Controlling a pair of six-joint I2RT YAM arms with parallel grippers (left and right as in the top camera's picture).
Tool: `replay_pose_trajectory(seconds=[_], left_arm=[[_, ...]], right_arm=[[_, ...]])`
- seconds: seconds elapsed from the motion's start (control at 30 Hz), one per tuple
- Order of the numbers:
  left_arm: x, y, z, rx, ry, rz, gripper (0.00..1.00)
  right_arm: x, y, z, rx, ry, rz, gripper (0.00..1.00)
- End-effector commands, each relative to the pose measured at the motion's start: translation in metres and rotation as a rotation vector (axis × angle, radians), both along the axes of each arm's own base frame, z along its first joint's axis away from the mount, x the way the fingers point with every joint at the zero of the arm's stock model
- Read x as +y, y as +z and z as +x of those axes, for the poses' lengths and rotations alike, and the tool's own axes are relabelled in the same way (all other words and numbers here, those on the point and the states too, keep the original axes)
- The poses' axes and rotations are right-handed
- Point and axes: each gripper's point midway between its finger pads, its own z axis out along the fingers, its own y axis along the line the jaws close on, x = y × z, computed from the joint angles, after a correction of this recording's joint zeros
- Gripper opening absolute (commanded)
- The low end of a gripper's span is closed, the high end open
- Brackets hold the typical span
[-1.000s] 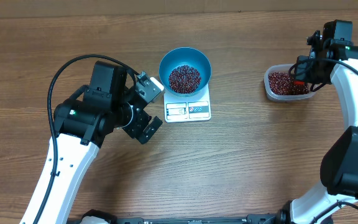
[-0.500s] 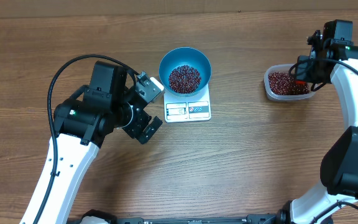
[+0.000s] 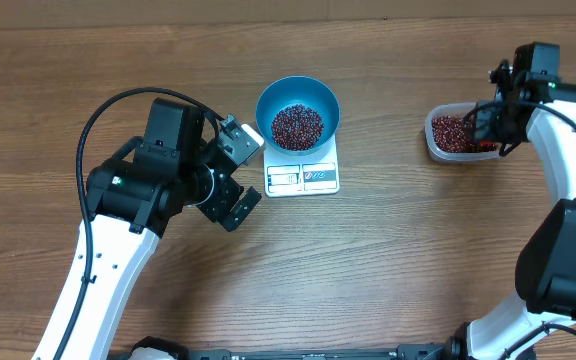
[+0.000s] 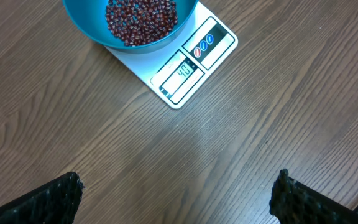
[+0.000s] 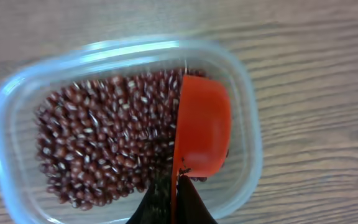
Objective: Scoop item into bowl and weigh 150g on scale
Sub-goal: 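Lower the red scoop into the beans in the tub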
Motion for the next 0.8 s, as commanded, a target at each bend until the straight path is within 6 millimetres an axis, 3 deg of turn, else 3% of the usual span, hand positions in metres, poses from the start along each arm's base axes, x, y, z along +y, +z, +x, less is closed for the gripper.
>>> replay_pose_trajectory(seconds=[0.0, 0.27, 0.63, 0.77], left_arm=[[0.0, -0.002, 0.0, 0.004, -0.009, 0.0, 1.0], [0.0, -0.002, 0.0, 0.004, -0.009, 0.0, 1.0], [0.0, -0.002, 0.0, 0.004, -0.01, 0.0, 1.0], [0.0, -0.002, 0.0, 0.004, -0.009, 0.0, 1.0]], right_arm=[[0.0, -0.012, -0.005, 0.02, 0.011, -0.009, 0.04], [0.033, -0.015, -0.004, 0.001, 0.073, 0.176, 0.04], [0.058, -0.012, -0.011, 0.011, 0.106, 0.336, 0.04], [0.055, -0.012, -0.011, 0.008, 0.072, 0.365, 0.04]])
